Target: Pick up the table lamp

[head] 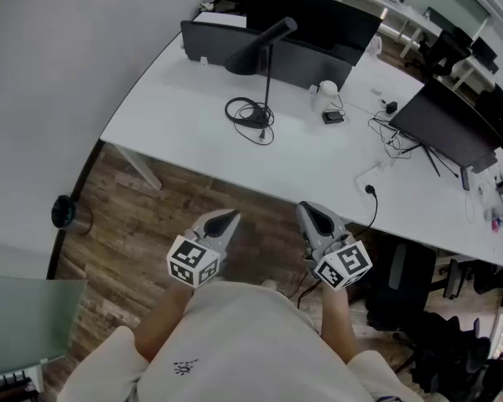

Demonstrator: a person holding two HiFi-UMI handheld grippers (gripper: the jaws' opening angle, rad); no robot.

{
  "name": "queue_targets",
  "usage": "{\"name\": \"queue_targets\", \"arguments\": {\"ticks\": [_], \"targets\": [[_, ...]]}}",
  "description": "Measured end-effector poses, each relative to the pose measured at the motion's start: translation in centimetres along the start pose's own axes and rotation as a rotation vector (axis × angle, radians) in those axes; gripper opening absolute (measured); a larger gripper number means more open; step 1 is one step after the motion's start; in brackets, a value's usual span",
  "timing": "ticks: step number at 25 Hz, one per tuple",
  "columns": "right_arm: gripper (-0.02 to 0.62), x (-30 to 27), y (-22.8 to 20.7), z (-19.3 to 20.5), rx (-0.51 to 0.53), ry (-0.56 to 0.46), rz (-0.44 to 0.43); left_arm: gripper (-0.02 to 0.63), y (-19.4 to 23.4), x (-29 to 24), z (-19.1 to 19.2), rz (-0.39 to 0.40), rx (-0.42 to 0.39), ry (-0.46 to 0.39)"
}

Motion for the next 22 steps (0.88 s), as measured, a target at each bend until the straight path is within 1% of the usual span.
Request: {"name": "queue_targets", "arguments": {"ticks": [4,7,12,16,22], "targets": [[0.002,0.1,0.6,0.2,0.009,0.001,0.027,-0.005,0.2,0.8,-0.2,0.012,-0.045,-0.002],[0.002,0.1,1.3,0.3,0.004,-0.007,0.033,-0.005,0.5,1.4,-0.4,0.022,-0.062,-0.009],[0.002,0.4,2.8,0.7,-0.051,-0.016,0.034,-0.005,0.9,3.2,-0.4,0.050,-0.056,-0.008],[0.002,0.2,3.6,1.4,-0.072,-0.012,0.061,-0.005,1.4,4.7,0.5,0.066,-0.043,0.001],[0.002,-0.2,5.9,2.8,-0.105,-0.003,0.077,-0.005,2.4,7.1,2.0,0.079,-0.032,0.034]]}}
Point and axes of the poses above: the fingertips, and each gripper's own axes: x backward along the fingers, y to its left, z out of its underside, the point moved 2 cm from there along x, backward along the fingers, and after that the axes turned 8 degrees about z, right-handed, at the moved point
